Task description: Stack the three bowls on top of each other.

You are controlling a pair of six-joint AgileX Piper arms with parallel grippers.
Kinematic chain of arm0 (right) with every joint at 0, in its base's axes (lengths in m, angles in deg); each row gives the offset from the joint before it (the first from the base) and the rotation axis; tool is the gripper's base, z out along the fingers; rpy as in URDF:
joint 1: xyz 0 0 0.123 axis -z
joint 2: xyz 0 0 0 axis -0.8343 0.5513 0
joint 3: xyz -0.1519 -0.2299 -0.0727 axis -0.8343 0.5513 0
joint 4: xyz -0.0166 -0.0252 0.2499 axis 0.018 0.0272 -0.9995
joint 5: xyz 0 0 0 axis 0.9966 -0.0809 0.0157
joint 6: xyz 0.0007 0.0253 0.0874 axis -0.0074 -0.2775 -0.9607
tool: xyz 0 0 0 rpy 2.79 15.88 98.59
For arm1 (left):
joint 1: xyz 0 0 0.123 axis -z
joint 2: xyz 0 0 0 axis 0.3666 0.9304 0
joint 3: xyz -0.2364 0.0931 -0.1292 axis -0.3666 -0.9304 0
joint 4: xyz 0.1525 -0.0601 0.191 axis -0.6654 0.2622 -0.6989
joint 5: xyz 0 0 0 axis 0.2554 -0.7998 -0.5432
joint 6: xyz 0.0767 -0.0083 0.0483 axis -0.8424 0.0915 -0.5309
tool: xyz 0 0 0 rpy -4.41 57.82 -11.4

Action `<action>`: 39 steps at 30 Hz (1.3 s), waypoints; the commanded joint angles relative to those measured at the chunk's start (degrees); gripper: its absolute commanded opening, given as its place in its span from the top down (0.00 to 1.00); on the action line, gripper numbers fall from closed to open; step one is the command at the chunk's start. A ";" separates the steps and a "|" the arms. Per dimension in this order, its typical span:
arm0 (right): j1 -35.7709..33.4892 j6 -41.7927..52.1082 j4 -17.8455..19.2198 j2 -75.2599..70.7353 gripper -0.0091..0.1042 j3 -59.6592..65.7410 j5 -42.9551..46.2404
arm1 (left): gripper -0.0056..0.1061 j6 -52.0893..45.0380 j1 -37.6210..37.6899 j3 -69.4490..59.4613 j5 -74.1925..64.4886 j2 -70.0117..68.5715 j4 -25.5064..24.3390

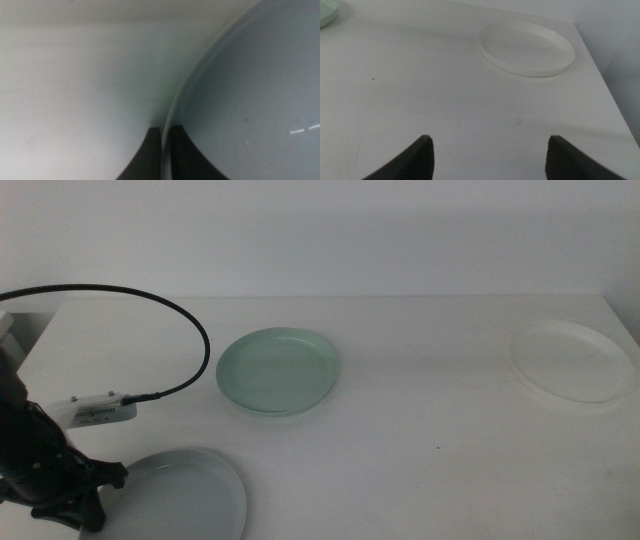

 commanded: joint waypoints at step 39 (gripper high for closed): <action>0.34 0.52 0.64 -1.56 0.40 -0.13 4.23 | 0.99 17.67 36.48 41.06 -11.53 17.15 8.21</action>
